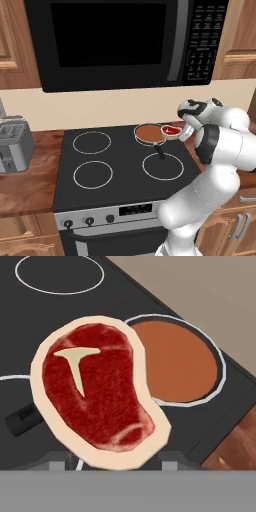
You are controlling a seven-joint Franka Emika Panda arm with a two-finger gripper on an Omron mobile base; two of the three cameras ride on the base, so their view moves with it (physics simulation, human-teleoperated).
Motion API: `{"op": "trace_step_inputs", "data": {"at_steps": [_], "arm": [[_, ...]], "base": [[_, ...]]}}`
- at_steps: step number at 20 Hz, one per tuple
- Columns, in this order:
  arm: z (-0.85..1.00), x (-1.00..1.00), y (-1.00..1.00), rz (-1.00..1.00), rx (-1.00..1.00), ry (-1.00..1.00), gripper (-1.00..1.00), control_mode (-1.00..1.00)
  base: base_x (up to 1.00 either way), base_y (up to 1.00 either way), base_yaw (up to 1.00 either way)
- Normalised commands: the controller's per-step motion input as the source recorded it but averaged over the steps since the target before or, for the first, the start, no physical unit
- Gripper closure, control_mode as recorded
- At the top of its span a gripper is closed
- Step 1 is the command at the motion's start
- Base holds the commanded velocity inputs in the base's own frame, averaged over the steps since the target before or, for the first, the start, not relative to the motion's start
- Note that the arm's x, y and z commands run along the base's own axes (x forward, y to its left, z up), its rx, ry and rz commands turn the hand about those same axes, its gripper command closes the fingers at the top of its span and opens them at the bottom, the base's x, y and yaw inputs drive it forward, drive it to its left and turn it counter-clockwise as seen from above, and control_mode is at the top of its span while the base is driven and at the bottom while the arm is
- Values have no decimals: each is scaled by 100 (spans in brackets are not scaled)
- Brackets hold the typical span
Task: Retrieve the steak from the fridge and place it on the saucepan with marinade on the stove.
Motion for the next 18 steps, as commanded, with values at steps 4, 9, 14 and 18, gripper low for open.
{"op": "trace_step_inputs", "data": {"at_steps": [4, 9, 14, 18], "arm": [[-1, 50, 0, 0, 0, 5, 100, -100], [0, 47, 2, 0, 0, 8, 100, -100], [-18, 41, 11, 0, 0, 7, 100, -100], [-34, 39, 19, 0, 0, 5, 100, -100]], "base": [[0, 0, 0], [0, 0, 0], [0, 0, 0], [0, 0, 0]]}}
